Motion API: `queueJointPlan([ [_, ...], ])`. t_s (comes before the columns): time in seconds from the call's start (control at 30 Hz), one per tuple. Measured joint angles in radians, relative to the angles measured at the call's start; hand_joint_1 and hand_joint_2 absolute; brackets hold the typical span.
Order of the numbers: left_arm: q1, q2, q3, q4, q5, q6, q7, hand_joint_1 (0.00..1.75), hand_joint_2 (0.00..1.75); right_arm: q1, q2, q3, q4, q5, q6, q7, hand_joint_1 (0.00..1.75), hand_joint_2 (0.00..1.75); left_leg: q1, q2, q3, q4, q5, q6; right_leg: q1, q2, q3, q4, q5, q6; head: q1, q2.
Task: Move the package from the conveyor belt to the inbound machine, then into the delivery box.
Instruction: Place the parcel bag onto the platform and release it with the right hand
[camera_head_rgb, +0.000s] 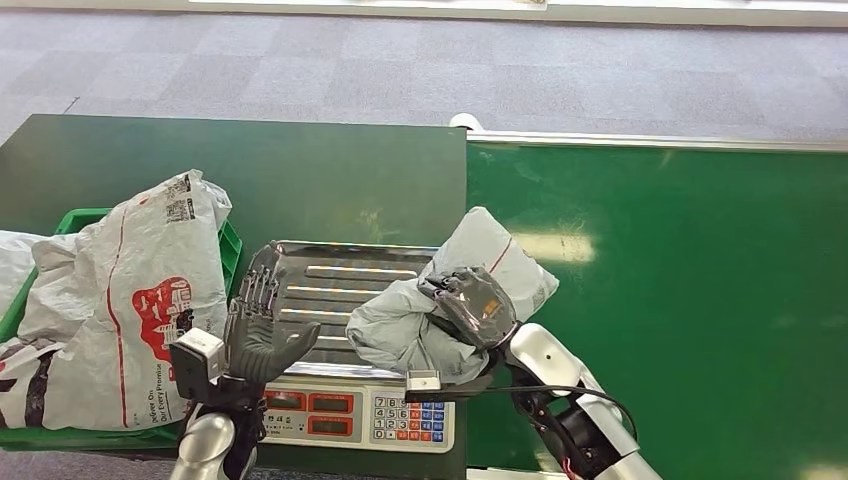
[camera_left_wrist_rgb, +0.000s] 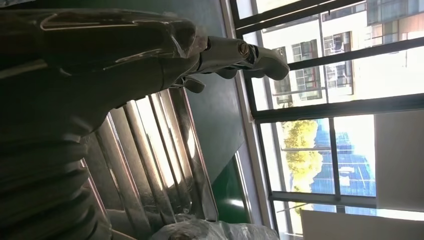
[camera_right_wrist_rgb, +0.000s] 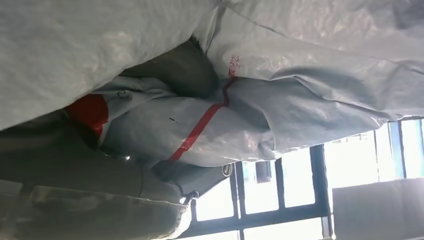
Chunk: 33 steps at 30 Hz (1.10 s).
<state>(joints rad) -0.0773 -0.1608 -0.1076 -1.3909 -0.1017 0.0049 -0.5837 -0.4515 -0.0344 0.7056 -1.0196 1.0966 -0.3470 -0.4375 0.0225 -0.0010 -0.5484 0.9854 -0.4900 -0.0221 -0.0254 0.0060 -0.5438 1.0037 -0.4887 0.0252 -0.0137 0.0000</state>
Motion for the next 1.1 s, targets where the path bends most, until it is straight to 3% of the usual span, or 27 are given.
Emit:
queueJointPlan([
  [0.2,0.000,0.000,-0.004,0.005,-0.008,-0.011,0.000,0.00,1.75,-0.021,0.004,0.085,-0.011,0.028,-0.001,-0.013,1.75,1.75,0.000,0.001,0.000,0.000,0.000,0.000,0.000,0.000,0.000,0.000,0.000,0.000,0.000,0.000],
  [0.5,-0.012,0.000,-0.017,0.032,-0.009,-0.020,0.000,0.00,1.75,-0.025,-0.004,0.248,-0.146,0.020,-0.016,-0.039,1.75,1.75,0.000,0.000,0.000,0.000,0.000,0.000,0.000,0.000,-0.001,0.000,0.000,0.000,0.000,0.000],
  [0.73,-0.025,-0.001,-0.030,0.053,-0.009,-0.027,-0.001,0.00,1.75,-0.025,-0.025,0.316,-0.237,0.003,-0.020,-0.038,1.71,1.75,0.000,0.000,0.000,0.000,0.000,0.000,0.000,0.000,0.000,0.000,0.000,0.000,0.000,0.000],
  [0.8,-0.029,-0.001,-0.033,0.058,-0.009,-0.028,-0.001,0.00,1.75,-0.025,-0.028,0.326,-0.241,0.002,-0.016,-0.030,1.23,1.75,0.000,0.000,0.000,0.000,0.000,0.000,0.000,0.000,0.000,0.000,0.000,0.000,0.000,0.000],
  [0.87,-0.030,-0.001,-0.035,0.060,-0.009,-0.028,-0.001,0.00,1.75,-0.026,-0.030,0.332,-0.239,0.001,-0.008,-0.020,0.40,1.75,0.000,0.000,0.000,0.000,0.000,0.000,0.000,0.000,0.000,0.000,0.000,0.000,0.000,0.000],
  [0.93,-0.030,-0.001,-0.035,0.061,-0.009,-0.028,-0.001,0.00,1.75,-0.026,-0.030,0.336,-0.233,-0.003,0.001,-0.010,0.01,1.75,0.000,0.000,0.000,0.000,0.000,0.000,0.000,0.000,0.000,0.000,0.000,0.000,0.000,0.000],
  [1.1,-0.029,0.000,-0.034,0.062,-0.009,-0.027,-0.001,0.00,1.75,-0.026,-0.028,0.334,-0.202,-0.025,0.024,0.010,0.00,1.75,0.000,0.000,0.000,0.000,0.000,0.000,0.000,0.000,0.000,0.000,0.000,0.000,0.000,0.000],
])
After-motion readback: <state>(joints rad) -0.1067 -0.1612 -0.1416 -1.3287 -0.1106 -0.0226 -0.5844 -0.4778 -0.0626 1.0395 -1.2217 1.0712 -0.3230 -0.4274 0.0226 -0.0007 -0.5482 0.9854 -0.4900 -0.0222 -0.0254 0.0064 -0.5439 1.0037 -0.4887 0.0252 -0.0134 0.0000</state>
